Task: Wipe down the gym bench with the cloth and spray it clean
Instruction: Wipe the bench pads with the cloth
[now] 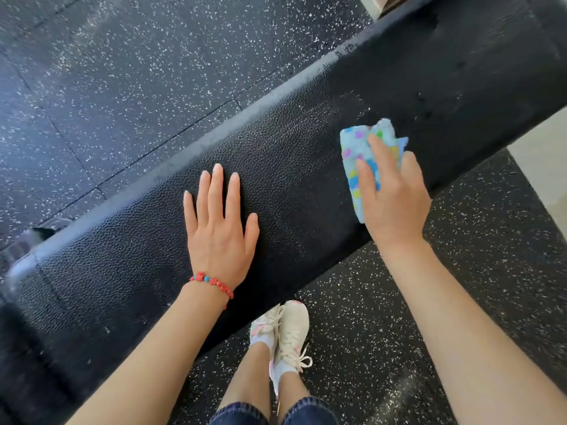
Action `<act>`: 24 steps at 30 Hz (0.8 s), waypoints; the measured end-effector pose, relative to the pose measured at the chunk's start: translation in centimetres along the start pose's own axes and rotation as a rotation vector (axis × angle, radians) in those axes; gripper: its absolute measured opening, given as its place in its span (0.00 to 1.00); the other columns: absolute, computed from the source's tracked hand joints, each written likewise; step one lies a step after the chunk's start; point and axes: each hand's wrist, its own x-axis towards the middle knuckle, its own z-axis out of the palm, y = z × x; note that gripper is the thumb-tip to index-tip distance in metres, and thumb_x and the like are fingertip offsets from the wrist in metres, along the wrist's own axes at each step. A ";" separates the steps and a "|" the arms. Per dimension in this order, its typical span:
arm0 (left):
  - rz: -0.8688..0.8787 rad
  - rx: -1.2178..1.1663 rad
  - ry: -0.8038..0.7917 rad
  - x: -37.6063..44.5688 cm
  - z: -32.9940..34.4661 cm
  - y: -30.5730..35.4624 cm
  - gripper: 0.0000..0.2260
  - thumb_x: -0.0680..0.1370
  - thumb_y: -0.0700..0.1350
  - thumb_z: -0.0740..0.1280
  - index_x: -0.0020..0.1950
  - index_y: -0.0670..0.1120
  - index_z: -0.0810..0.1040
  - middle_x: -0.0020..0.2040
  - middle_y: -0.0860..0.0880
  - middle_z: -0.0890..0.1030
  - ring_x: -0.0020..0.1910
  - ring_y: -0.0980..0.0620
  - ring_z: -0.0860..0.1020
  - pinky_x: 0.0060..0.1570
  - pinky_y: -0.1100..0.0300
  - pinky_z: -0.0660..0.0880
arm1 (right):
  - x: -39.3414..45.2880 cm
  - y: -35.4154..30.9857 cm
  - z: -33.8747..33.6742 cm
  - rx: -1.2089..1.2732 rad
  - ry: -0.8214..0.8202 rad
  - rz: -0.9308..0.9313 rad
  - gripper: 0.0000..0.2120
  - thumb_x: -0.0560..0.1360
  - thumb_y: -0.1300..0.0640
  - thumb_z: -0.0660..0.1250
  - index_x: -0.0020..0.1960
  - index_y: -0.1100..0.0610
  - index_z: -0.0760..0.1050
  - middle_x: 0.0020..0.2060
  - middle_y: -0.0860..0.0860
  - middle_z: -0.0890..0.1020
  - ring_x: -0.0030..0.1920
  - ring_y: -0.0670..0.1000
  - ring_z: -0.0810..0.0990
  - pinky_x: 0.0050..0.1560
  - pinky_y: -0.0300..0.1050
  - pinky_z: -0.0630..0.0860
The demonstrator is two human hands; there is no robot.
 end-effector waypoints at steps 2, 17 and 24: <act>0.016 -0.002 0.010 0.2 -0.2 0.1 0.25 0.77 0.49 0.55 0.70 0.37 0.66 0.71 0.36 0.64 0.71 0.36 0.60 0.69 0.38 0.52 | -1.9 -1.3 0.1 0.009 0.009 -0.115 0.15 0.75 0.55 0.64 0.59 0.58 0.77 0.35 0.61 0.75 0.33 0.60 0.75 0.29 0.49 0.74; 0.101 0.029 -0.075 7.2 0.8 5.5 0.26 0.78 0.51 0.53 0.73 0.40 0.61 0.74 0.38 0.61 0.73 0.39 0.57 0.71 0.41 0.49 | 3.8 4.2 -1.0 -0.054 0.015 0.092 0.17 0.76 0.53 0.63 0.64 0.53 0.73 0.43 0.62 0.76 0.43 0.63 0.75 0.36 0.52 0.73; 0.103 0.027 -0.042 7.1 1.2 5.4 0.26 0.78 0.51 0.54 0.72 0.39 0.63 0.73 0.38 0.62 0.73 0.39 0.58 0.70 0.42 0.51 | 4.6 1.4 0.2 -0.059 -0.080 -0.506 0.13 0.75 0.53 0.64 0.57 0.56 0.79 0.31 0.57 0.75 0.30 0.56 0.74 0.27 0.47 0.73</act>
